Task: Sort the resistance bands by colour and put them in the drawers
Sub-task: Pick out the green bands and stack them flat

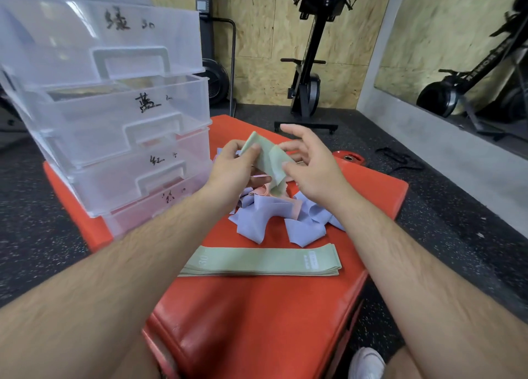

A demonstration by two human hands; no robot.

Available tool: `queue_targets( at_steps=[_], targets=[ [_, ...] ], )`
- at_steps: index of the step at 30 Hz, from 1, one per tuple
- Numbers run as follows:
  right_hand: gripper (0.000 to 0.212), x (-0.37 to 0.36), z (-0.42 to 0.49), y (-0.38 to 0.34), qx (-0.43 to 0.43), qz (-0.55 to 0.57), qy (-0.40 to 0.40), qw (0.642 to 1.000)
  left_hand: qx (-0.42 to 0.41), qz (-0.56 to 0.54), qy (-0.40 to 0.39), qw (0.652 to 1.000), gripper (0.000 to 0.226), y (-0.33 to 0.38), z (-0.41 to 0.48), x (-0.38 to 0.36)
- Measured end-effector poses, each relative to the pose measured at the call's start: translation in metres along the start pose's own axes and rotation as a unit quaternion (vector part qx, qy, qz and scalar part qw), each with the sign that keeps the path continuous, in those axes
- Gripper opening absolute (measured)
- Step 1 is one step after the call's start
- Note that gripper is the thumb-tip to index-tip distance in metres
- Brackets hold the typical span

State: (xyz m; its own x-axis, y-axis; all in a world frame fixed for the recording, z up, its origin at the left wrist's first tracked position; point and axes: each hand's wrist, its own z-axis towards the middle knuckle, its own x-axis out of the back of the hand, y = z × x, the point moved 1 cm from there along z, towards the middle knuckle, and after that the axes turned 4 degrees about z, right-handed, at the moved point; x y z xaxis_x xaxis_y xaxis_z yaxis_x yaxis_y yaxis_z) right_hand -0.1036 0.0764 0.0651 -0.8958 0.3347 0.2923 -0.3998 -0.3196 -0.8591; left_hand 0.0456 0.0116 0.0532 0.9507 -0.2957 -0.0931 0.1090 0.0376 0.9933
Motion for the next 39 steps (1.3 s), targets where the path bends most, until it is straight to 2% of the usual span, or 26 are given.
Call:
queue_targets(
  at_steps=[4,8,11,15,19,24,29,32,35,39],
  targets=[
    [0.066,0.022,-0.005,0.001,-0.028,-0.006,0.077,0.997,0.0,0.018,0.03,0.999,0.009,-0.002,0.002,0.026],
    [0.057,0.048,-0.017,0.008,-0.074,-0.061,0.11,0.989,0.002,0.047,0.068,0.997,0.006,-0.006,-0.003,0.058],
    [0.044,0.061,-0.028,0.016,-0.097,-0.11,0.09,0.985,0.02,0.11,0.079,0.991,0.011,-0.011,-0.008,0.084],
    [0.026,0.071,-0.048,0.015,-0.139,-0.143,0.051,0.979,0.039,0.221,0.047,0.973,0.009,-0.016,-0.026,0.11],
    [0.022,0.076,-0.064,0.018,-0.2,-0.14,0.011,0.97,0.045,0.298,0.003,0.953,0.018,-0.022,-0.045,0.125],
    [0.016,0.074,-0.079,0.029,-0.238,-0.179,-0.065,0.953,0.034,0.407,-0.035,0.912,0.023,-0.037,-0.062,0.132],
    [0.026,0.066,-0.089,0.041,-0.244,-0.292,-0.135,0.915,-0.007,0.548,-0.065,0.834,0.027,-0.055,-0.066,0.13],
    [0.023,0.057,-0.095,0.051,-0.214,-0.354,-0.176,0.893,-0.024,0.602,-0.072,0.795,0.028,-0.065,-0.064,0.127],
    [0.021,0.053,-0.097,0.059,-0.194,-0.391,-0.198,0.878,-0.013,0.624,-0.082,0.777,0.027,-0.075,-0.06,0.127],
    [0.032,0.053,-0.098,0.068,-0.159,-0.454,-0.224,0.848,-0.009,0.656,-0.105,0.747,0.032,-0.084,-0.055,0.132]
  ],
)
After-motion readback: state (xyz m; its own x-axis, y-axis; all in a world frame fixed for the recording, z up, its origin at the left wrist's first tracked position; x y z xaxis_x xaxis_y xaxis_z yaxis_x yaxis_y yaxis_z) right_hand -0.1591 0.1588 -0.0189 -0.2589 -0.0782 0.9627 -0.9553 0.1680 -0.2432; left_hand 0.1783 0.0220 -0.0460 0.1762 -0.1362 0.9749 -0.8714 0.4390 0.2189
